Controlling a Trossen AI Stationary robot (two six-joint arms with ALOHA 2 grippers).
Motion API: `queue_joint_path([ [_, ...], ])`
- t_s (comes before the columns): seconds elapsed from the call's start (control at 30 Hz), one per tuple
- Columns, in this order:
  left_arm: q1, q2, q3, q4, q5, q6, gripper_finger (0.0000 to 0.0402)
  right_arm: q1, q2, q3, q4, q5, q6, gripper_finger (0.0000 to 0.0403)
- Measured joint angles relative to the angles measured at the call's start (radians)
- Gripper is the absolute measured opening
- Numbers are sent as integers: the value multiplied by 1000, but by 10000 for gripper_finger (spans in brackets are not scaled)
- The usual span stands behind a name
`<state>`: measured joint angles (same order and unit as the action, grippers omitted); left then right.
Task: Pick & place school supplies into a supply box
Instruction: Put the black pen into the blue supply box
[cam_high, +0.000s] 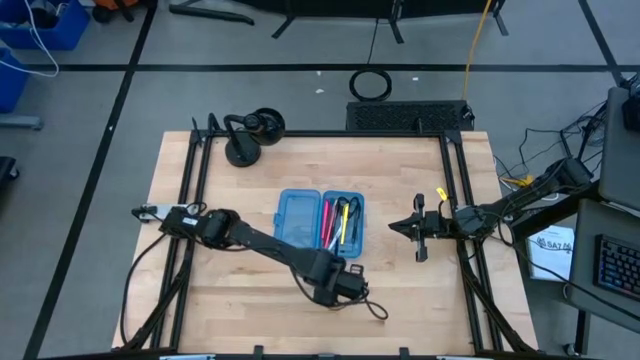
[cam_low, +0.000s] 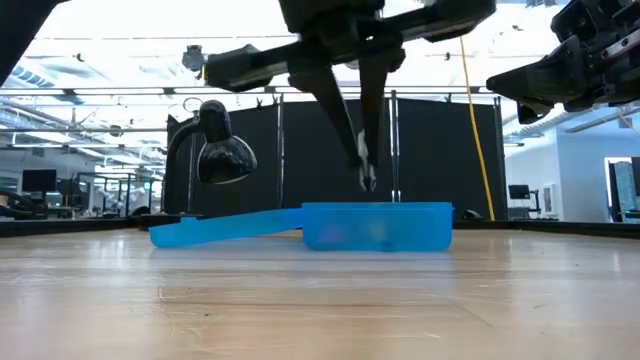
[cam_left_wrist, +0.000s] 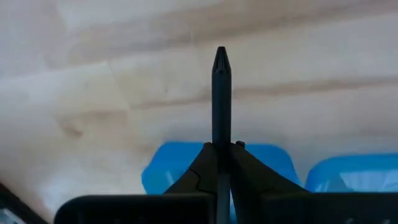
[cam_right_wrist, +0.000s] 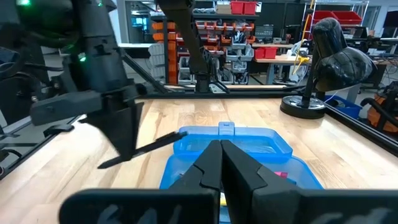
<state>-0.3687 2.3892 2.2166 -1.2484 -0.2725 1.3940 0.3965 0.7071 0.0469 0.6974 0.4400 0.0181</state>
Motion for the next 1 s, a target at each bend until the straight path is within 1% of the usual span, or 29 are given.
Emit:
queue_joint_path([
  [0.2, 31, -58, 0, -46, -62, 21, 20, 0, 0, 0, -2, 0, -3, 0],
  [0.33, 68, -82, 0, -62, -58, 16, 20, 0, 0, 0, -1, 0, -7, 0],
  [0.43, 97, -100, 0, -66, -29, 46, 20, 0, 0, 0, 1, 1, -7, 0],
  [0.7, 203, -100, 1, -62, 104, 201, 20, 0, 0, 0, 1, 2, -6, 0],
  [1.0, 330, -101, 1, -22, 371, 258, 19, -16, 0, 0, 46, 3, -101, 0],
])
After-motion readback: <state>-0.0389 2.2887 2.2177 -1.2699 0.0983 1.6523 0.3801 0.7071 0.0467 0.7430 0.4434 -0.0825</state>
